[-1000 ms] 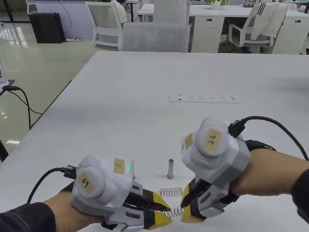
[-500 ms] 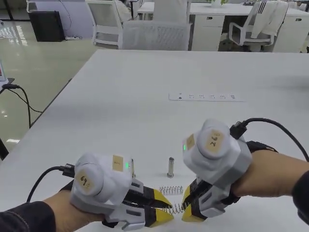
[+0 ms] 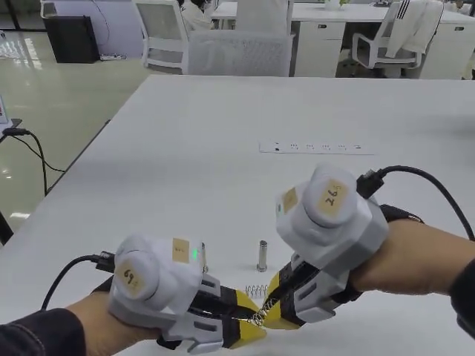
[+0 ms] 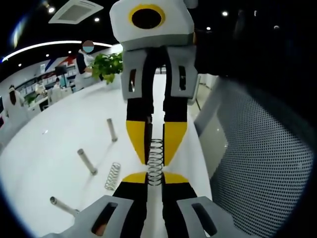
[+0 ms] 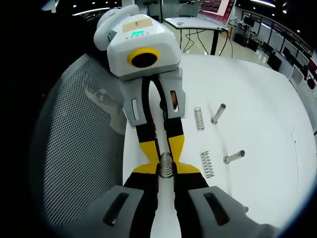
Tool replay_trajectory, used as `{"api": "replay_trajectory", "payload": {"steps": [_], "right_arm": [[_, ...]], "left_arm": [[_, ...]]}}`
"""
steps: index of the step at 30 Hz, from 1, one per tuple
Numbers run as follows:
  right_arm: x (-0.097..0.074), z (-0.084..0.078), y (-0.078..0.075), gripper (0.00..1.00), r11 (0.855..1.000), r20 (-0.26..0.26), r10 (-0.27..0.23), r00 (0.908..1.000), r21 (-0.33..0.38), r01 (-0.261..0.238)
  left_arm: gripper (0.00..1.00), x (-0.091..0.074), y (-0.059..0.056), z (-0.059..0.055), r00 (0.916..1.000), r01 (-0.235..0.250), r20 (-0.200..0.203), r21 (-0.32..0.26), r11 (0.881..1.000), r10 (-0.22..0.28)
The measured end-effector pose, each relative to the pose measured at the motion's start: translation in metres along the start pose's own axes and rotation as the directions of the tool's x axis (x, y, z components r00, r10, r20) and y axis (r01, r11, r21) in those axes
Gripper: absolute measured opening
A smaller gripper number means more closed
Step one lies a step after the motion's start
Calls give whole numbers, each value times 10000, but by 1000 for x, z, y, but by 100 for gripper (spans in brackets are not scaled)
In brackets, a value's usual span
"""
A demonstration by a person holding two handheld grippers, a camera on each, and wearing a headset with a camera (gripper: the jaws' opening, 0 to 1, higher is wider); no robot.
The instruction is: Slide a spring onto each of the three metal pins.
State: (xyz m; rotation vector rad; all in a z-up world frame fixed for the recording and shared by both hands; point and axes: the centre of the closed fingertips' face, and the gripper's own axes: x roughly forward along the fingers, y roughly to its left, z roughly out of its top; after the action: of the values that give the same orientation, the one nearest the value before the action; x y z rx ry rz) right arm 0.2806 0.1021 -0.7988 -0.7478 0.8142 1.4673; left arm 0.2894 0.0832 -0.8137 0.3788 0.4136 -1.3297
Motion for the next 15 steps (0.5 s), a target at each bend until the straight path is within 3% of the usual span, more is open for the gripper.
{"api": "replay_trajectory", "payload": {"steps": [15], "right_arm": [[2,3,-1,8,9998,-77,-126,9999,-170,125]], "left_arm": [[3,1,1,-1,9999,-89,75,-198,9998,90]]}}
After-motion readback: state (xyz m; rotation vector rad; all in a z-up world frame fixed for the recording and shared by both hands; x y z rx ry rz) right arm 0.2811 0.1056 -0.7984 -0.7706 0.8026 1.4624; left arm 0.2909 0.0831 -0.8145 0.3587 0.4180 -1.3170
